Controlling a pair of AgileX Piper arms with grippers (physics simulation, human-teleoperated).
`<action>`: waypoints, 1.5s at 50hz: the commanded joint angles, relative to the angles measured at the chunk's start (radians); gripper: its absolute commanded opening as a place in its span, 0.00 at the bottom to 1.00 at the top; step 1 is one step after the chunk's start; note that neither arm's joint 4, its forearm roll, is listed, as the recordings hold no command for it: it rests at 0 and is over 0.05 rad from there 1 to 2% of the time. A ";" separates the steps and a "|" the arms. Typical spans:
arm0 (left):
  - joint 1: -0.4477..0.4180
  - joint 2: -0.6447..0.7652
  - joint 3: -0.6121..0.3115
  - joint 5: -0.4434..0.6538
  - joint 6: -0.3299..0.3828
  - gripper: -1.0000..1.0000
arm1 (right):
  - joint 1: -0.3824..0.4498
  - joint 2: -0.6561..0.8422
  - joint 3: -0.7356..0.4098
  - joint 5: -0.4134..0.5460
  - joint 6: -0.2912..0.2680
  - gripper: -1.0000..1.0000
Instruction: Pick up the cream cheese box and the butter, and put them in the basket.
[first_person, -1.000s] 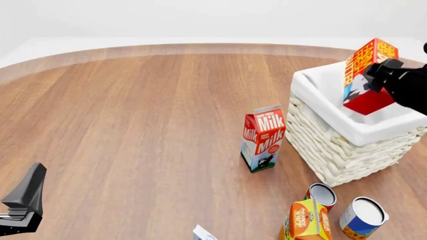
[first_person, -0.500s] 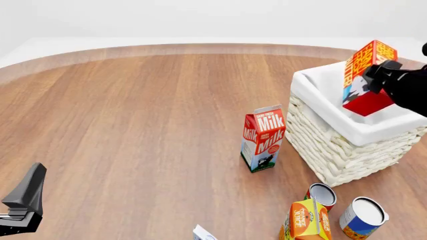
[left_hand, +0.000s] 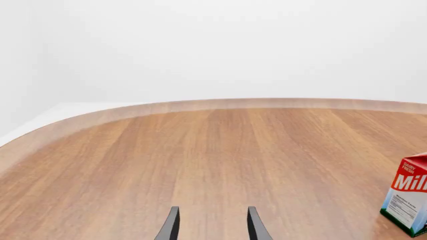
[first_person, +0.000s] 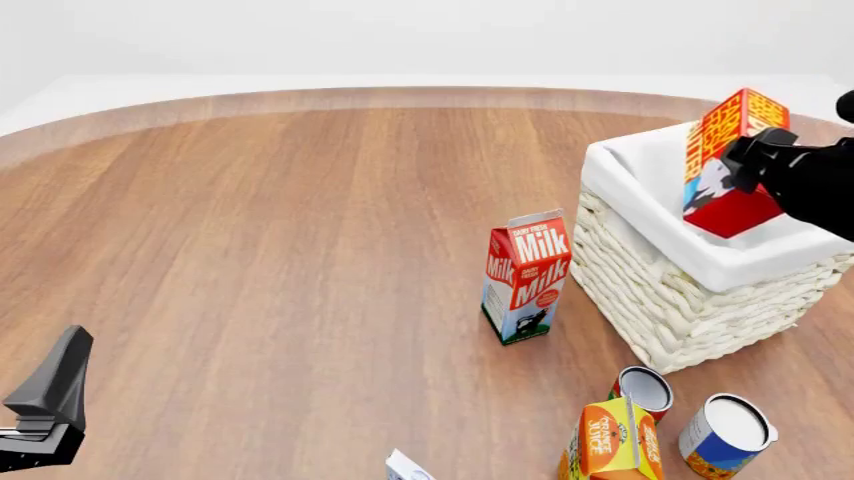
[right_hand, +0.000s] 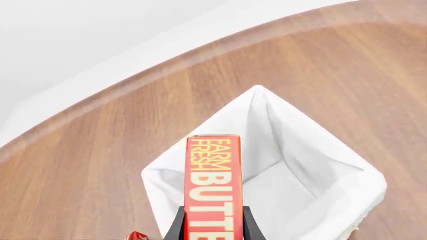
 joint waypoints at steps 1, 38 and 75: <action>0.000 0.000 0.000 0.000 0.000 1.00 | 0.001 -0.008 -0.017 -0.003 0.014 0.00; 0.000 0.000 0.000 0.000 0.000 1.00 | 0.019 -0.037 -0.030 0.017 -0.016 1.00; 0.000 0.000 0.000 0.000 0.000 1.00 | 0.311 -0.310 -0.259 0.401 -0.107 1.00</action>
